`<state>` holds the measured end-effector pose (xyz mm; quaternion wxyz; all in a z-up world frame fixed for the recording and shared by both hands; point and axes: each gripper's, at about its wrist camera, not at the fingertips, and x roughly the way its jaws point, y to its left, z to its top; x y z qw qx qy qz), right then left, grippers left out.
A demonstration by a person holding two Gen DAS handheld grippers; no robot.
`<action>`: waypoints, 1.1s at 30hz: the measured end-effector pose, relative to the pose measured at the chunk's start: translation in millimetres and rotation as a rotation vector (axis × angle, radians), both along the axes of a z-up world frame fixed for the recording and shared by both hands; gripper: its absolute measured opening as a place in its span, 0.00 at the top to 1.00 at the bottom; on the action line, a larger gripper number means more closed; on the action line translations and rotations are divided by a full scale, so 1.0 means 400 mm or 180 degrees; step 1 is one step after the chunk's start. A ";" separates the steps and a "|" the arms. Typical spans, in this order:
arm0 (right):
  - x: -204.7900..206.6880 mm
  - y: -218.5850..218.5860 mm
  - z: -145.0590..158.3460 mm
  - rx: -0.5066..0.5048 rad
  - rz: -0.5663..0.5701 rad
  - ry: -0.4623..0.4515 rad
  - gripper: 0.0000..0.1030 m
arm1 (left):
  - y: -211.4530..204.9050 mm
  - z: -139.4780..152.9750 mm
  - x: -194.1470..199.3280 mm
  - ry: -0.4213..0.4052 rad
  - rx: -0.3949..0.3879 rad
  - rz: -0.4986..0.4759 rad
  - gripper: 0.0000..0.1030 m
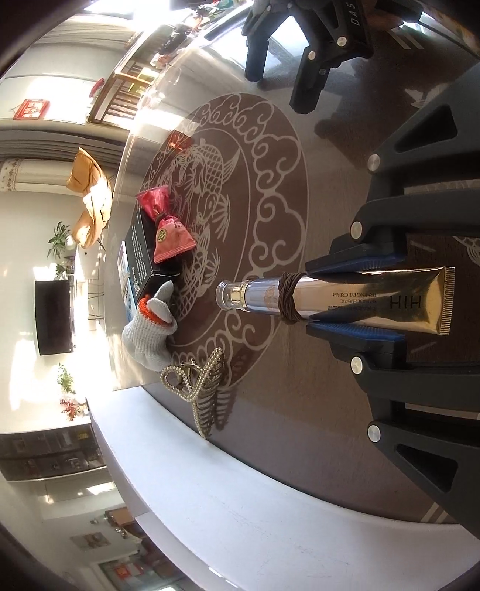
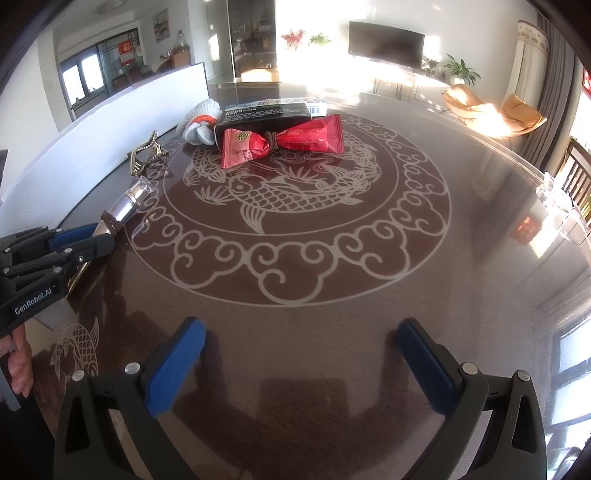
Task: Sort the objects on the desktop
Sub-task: 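Grasp the red candy packet with the right tool while the left tool holds the tube, then lift the red candy packet with the right tool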
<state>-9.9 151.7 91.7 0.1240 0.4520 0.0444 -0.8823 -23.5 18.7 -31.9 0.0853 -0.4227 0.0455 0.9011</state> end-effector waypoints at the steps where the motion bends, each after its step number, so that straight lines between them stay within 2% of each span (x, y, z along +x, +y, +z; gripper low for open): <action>1: -0.018 -0.003 0.005 -0.0125 0.0061 -0.0037 0.00 | -0.004 0.000 -0.001 -0.0002 0.0027 0.0018 0.75; 4: -0.110 -0.028 0.029 -0.0385 0.0082 -0.0143 0.13 | -0.019 -0.002 -0.002 -0.0005 0.0099 0.0074 0.75; 6: -0.193 -0.046 0.038 -0.0535 0.0004 -0.0215 0.27 | -0.022 -0.002 -0.004 -0.0005 0.0114 0.0078 0.75; 9: -0.314 -0.056 0.031 -0.0830 -0.0289 -0.0323 0.29 | -0.016 -0.003 -0.006 0.0005 0.0070 0.0071 0.75; 12: -0.388 -0.060 0.031 -0.1107 -0.0578 -0.0322 0.29 | -0.018 -0.002 -0.009 0.0002 0.0092 0.0072 0.75; 14: -0.420 -0.073 0.033 -0.1171 -0.0674 -0.0334 0.30 | -0.017 -0.001 -0.007 -0.0001 0.0118 0.0075 0.75; 15: -0.431 -0.079 0.034 -0.1170 -0.0682 -0.0336 0.38 | -0.017 -0.001 -0.009 -0.0002 0.0119 0.0074 0.75; 16: -0.437 -0.085 0.035 -0.1140 -0.0667 -0.0339 0.49 | -0.017 0.000 -0.010 -0.0001 0.0117 0.0073 0.75; 17: -0.441 -0.090 0.033 -0.1096 -0.0632 -0.0370 0.66 | -0.016 0.000 -0.010 0.0000 0.0115 0.0073 0.75; 19: -0.440 -0.095 0.034 -0.1086 -0.0493 -0.0369 0.68 | -0.014 -0.002 -0.008 -0.0001 0.0117 0.0074 0.75; 22: -0.430 -0.102 0.039 -0.0877 -0.0198 -0.0342 0.71 | -0.015 -0.003 -0.011 -0.0002 0.0122 0.0073 0.75; 26: -0.390 -0.095 0.057 -0.0625 0.0189 -0.0446 0.80 | -0.015 -0.003 -0.011 -0.0002 0.0119 0.0073 0.75; 31: -0.263 -0.045 0.079 0.0046 0.0628 -0.0395 0.80 | -0.012 -0.008 -0.015 0.0001 0.0092 0.0079 0.75; 33: -0.218 -0.028 0.087 0.0184 0.0674 -0.0297 0.76 | -0.010 -0.010 -0.015 0.0000 0.0056 0.0085 0.75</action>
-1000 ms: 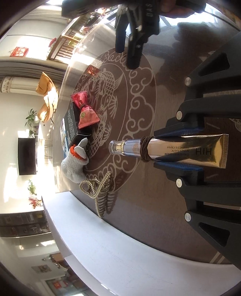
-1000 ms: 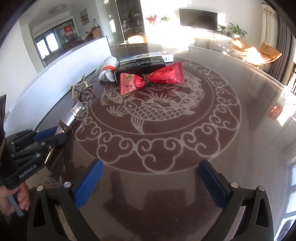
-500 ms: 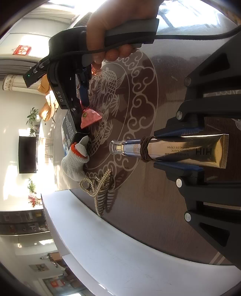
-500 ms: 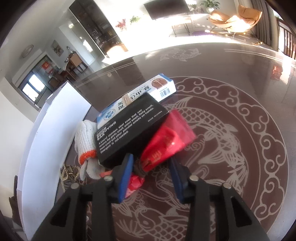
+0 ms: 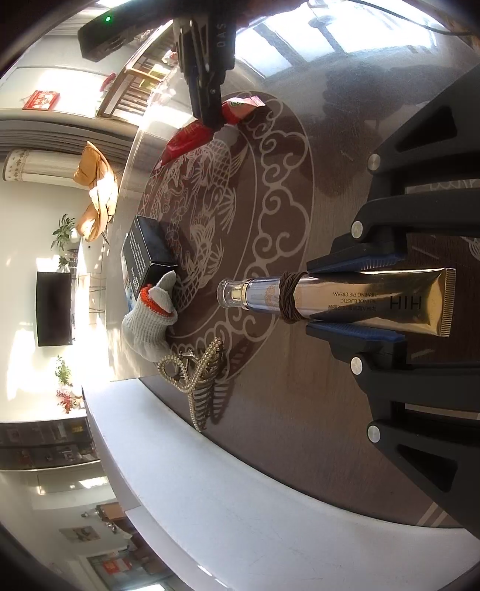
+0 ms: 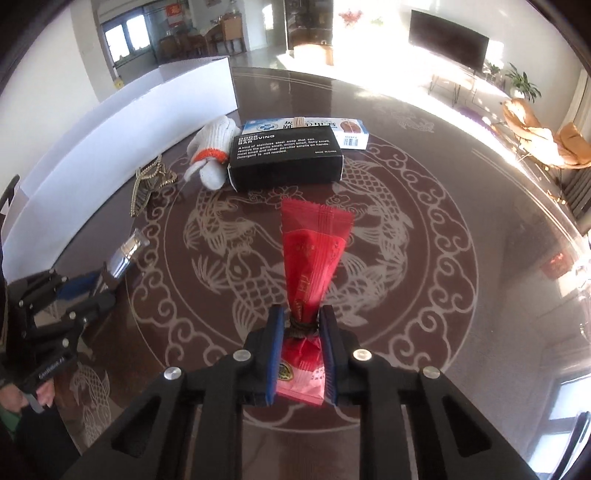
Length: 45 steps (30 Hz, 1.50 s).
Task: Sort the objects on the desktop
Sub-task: 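Lift the red candy packet with the right tool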
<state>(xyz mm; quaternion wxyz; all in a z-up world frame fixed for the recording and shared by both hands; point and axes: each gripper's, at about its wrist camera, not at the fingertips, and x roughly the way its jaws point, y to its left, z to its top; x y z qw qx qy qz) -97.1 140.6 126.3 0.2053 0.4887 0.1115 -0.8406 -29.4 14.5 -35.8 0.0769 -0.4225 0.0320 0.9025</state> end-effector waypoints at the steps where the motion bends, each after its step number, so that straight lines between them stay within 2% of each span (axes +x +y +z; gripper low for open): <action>1: 0.021 0.011 0.000 0.0002 -0.0009 0.0049 0.62 | 0.004 0.000 0.003 0.0005 -0.0040 0.0001 0.73; 3: 0.050 0.030 -0.004 -0.0040 -0.0099 0.0169 0.14 | 0.009 -0.001 0.004 0.0031 -0.0199 0.0092 0.52; 4: 0.063 0.034 -0.004 -0.0051 -0.0170 0.0276 0.08 | 0.009 -0.002 0.003 0.0007 -0.0243 0.0130 0.26; 5: 0.074 0.038 -0.004 -0.0036 -0.0238 0.0394 0.07 | 0.010 -0.002 0.003 0.0008 -0.0266 0.0149 0.13; 7: 0.081 0.039 -0.019 0.0026 -0.0311 0.0498 0.07 | 0.004 0.001 0.000 0.0040 -0.0282 0.0163 0.13; 9: 0.069 0.030 -0.044 0.0063 -0.0307 0.0436 0.07 | 0.004 -0.009 -0.011 -0.0073 -0.0314 0.0165 0.12; 12: 0.047 0.012 -0.067 0.0105 -0.0286 0.0429 0.07 | -0.013 -0.014 -0.020 -0.0143 -0.0163 0.0195 0.11; 14: 0.037 0.001 -0.076 0.0087 -0.0266 0.0426 0.07 | -0.025 -0.019 -0.025 -0.0191 -0.0062 0.0227 0.09; 18: 0.024 0.017 -0.094 -0.0081 -0.0361 0.0341 0.04 | -0.022 -0.024 -0.024 -0.0196 -0.0073 0.0226 0.08; 20: 0.020 0.025 -0.097 -0.0091 -0.0440 0.0325 0.00 | -0.018 -0.024 -0.024 -0.0204 -0.0086 0.0215 0.07; 30: 0.019 0.018 -0.100 -0.0071 -0.0421 0.0318 0.00 | -0.012 -0.024 -0.029 -0.0243 -0.0086 0.0210 0.01; 45: 0.021 0.016 -0.101 -0.0065 -0.0421 0.0320 0.00 | -0.011 -0.026 -0.034 -0.0259 -0.0083 0.0209 0.00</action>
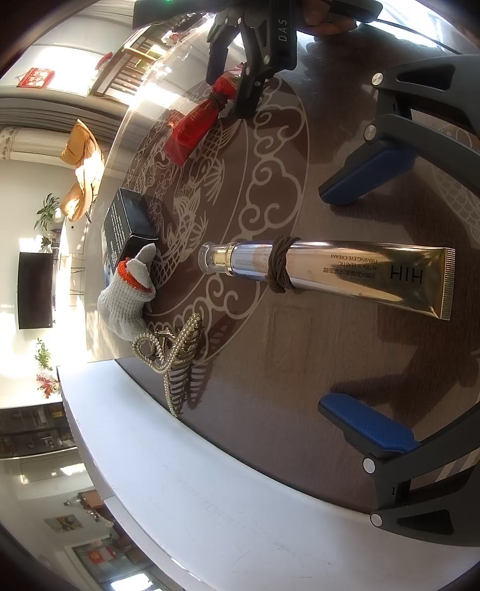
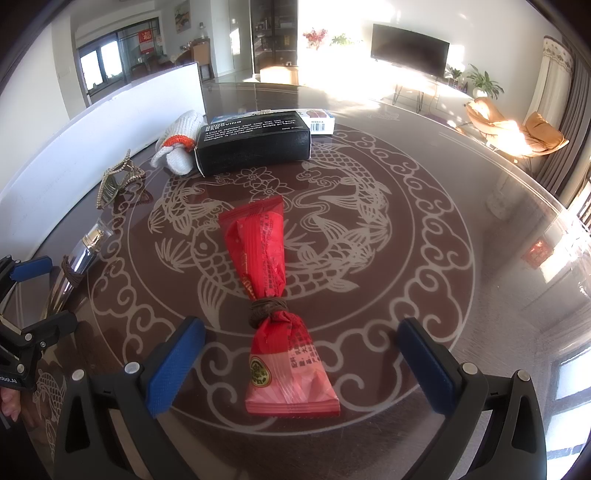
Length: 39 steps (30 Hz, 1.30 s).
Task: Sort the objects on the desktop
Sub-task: 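Lift the red candy packet with the right tool, then carry the tube and red packet into the bin and release both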
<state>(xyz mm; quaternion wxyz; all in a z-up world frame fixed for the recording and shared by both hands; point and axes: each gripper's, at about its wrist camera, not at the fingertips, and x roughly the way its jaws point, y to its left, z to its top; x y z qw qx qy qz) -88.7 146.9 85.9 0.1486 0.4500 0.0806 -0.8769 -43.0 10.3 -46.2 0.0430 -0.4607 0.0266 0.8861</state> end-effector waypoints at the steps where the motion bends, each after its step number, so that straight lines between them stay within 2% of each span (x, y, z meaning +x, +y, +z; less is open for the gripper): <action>1: 0.000 0.000 0.000 0.0000 0.0000 0.0000 0.00 | -0.001 0.001 0.000 0.0000 0.0000 0.0000 0.00; 18: 0.001 0.000 0.000 -0.0003 0.0000 -0.0002 0.00 | -0.003 0.000 0.008 -0.0038 -0.0007 0.0004 0.00; 24: 0.003 0.000 0.000 -0.0001 0.0000 -0.0002 0.00 | 0.020 0.006 -0.029 -0.0261 -0.0035 -0.0106 0.00; 25: 0.003 -0.001 0.000 -0.0002 0.0001 -0.0002 0.00 | 0.031 0.010 -0.032 -0.0234 -0.0034 -0.0169 0.07; 26: 0.003 -0.001 0.001 0.0000 0.0010 0.0005 0.00 | 0.043 0.015 -0.032 -0.0176 -0.0030 -0.0250 0.22; 27: 0.000 -0.004 0.000 0.0011 0.0067 -0.0003 0.00 | 0.055 0.021 -0.029 -0.0122 -0.0030 -0.0342 0.31; 29: -0.011 -0.016 0.003 0.0063 0.0299 -0.0158 0.02 | 0.074 0.032 -0.025 -0.0093 -0.0037 -0.0470 0.73; 31: 0.000 -0.025 0.017 0.0063 0.0487 -0.0183 0.33 | 0.073 0.033 -0.015 -0.0107 -0.0002 -0.0472 0.74; 32: 0.009 -0.030 0.029 0.0056 0.0560 -0.0166 0.72 | 0.065 0.033 -0.006 -0.0087 0.0050 -0.0438 0.74; 33: 0.014 -0.032 0.036 0.0076 0.0579 -0.0209 0.75 | 0.052 0.034 0.006 -0.0081 0.0146 -0.0400 0.74; 35: 0.024 -0.030 0.045 0.0007 0.0603 -0.0326 0.76 | 0.026 0.043 0.041 -0.0024 0.0292 -0.0323 0.74; 39: 0.076 -0.027 0.083 -0.0066 0.0671 -0.0243 0.76 | -0.015 0.095 0.117 0.0217 0.0326 -0.0233 0.74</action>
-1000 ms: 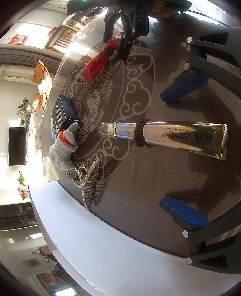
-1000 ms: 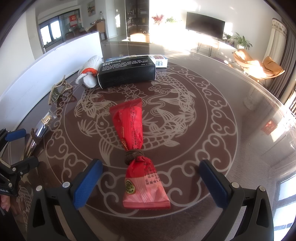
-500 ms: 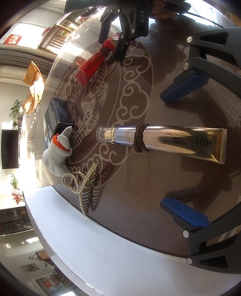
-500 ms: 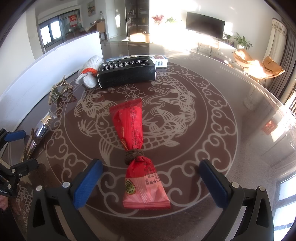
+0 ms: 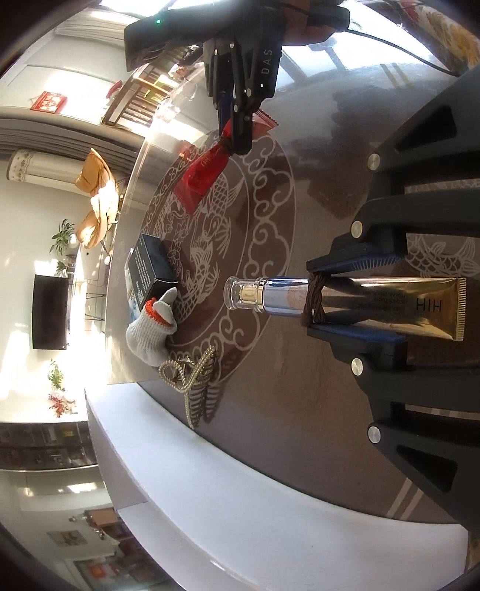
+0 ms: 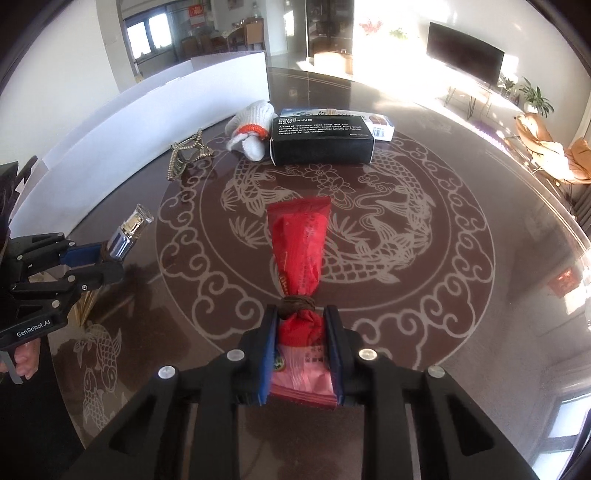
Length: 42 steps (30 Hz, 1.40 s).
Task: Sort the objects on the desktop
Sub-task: 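Carry the tube and red packet into the bin and release both, then bring both tools back over the table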
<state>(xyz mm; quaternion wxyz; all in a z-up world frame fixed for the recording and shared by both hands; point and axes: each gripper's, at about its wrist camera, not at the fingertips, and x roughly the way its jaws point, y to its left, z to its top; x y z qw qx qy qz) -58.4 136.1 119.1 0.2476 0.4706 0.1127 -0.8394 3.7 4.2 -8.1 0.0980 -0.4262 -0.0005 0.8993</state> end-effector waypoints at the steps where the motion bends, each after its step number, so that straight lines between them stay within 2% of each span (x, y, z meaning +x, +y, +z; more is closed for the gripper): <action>1: 0.010 -0.004 0.011 -0.0021 0.0021 0.0029 0.76 | -0.010 0.017 0.013 0.0057 0.0032 0.0041 0.74; 4: 0.027 -0.033 0.058 -0.0137 0.0088 0.0116 0.76 | -0.061 0.080 0.046 0.0229 0.0165 0.0203 0.74; 8: 0.029 -0.127 0.151 -0.0359 0.0241 0.0270 0.76 | -0.167 0.195 0.076 0.0476 0.0334 0.0380 0.74; 12: 0.018 -0.304 0.241 -0.0665 0.0522 0.0386 0.76 | -0.323 0.284 0.085 0.0615 0.0274 0.0693 0.74; 14: 0.011 -0.411 0.281 -0.0810 0.0679 0.0413 0.75 | -0.417 0.303 0.072 0.0588 0.0242 0.0917 0.74; 16: 0.004 -0.526 0.308 -0.0934 0.0827 0.0408 0.75 | -0.513 0.302 0.055 0.0490 0.0287 0.1109 0.74; 20: -0.011 -0.752 0.307 -0.1058 0.1070 0.0255 0.75 | -0.668 0.265 0.010 0.0241 0.0163 0.1490 0.74; 25: -0.039 -0.953 0.226 -0.1051 0.1107 -0.0155 0.75 | -0.780 0.173 -0.056 -0.0183 0.0054 0.1710 0.73; 27: -0.047 -1.001 0.187 -0.1044 0.1072 -0.0318 0.71 | -0.808 0.140 -0.075 -0.0379 0.0018 0.1820 0.71; 28: -0.051 -1.021 0.170 -0.1045 0.1078 -0.0409 0.65 | -0.816 0.127 -0.079 -0.0456 0.0010 0.1869 0.71; 29: -0.054 -1.035 0.155 -0.1036 0.1068 -0.0504 0.49 | -0.822 0.118 -0.078 -0.0486 0.0034 0.1888 0.69; 30: -0.056 -1.044 0.146 -0.1035 0.1044 -0.0554 0.38 | -0.823 0.115 -0.073 -0.0471 0.0069 0.1892 0.67; 32: -0.054 -1.041 0.148 -0.1085 0.0999 -0.0493 0.36 | -0.811 0.118 -0.057 -0.0377 0.0093 0.1889 0.48; 33: -0.050 -1.032 0.154 -0.1129 0.1000 -0.0463 0.35 | -0.799 0.126 -0.044 -0.0308 0.0068 0.1898 0.43; 35: -0.044 -0.986 0.176 -0.1187 0.0990 -0.0361 0.33 | -0.761 0.149 -0.016 -0.0136 0.0016 0.1868 0.40; 37: -0.030 -0.919 0.207 -0.1207 0.0988 -0.0132 0.23 | -0.706 0.181 -0.003 -0.0005 0.0012 0.1728 0.40; 39: -0.008 -0.829 0.228 -0.1185 0.0956 0.0171 0.11 | -0.624 0.219 0.022 0.0125 0.0001 0.1508 0.40; 41: 0.007 -0.717 0.233 -0.1104 0.0855 0.0461 0.07 | -0.531 0.254 0.042 0.0240 0.0001 0.1215 0.37; 42: 0.015 -0.655 0.226 -0.1040 0.0774 0.0587 0.05 | -0.480 0.266 0.046 0.0291 0.0018 0.1057 0.30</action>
